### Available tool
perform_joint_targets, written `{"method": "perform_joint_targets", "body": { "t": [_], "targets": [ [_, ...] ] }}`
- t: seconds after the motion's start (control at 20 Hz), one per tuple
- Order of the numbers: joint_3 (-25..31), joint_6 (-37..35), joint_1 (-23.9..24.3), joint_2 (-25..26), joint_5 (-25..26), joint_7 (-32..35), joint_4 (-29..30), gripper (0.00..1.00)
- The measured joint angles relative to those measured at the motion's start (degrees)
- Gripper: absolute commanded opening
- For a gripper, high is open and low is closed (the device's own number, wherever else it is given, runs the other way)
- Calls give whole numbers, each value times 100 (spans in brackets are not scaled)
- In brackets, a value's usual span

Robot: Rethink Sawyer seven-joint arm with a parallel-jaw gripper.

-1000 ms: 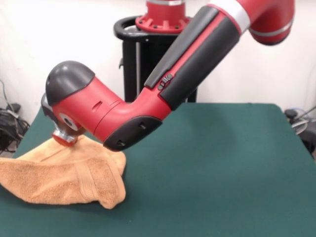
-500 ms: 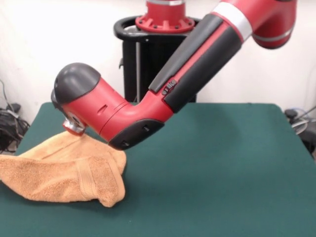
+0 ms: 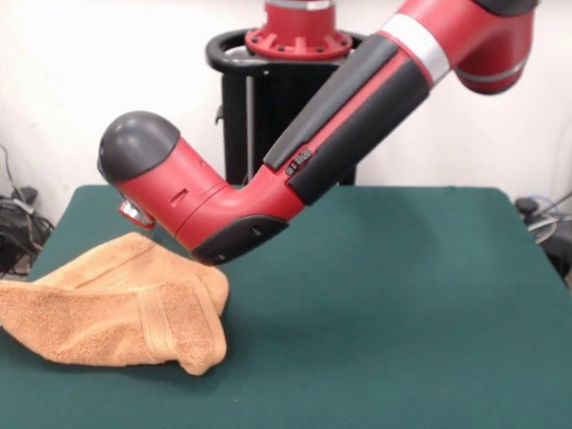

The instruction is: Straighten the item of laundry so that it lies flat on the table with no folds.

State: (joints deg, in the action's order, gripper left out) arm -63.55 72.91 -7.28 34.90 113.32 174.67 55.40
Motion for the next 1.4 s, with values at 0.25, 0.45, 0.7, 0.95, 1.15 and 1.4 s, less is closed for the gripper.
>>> {"method": "perform_joint_targets", "body": {
  "t": [0.25, 0.45, 0.7, 0.95, 1.15, 1.4],
  "targets": [
    [1, 188, 6, -166, -1, 0, 33, 0],
    [-30, 663, 17, -569, 7, 0, 36, 0],
    [-131, 833, 22, -917, 10, 0, 37, 0],
    [-243, 833, 21, -1226, 7, 0, 38, 0],
    [-327, 761, 22, -1296, 8, 0, 38, 0],
    [-368, 409, 22, -1298, -1, 0, 38, 0]
  ]
}}
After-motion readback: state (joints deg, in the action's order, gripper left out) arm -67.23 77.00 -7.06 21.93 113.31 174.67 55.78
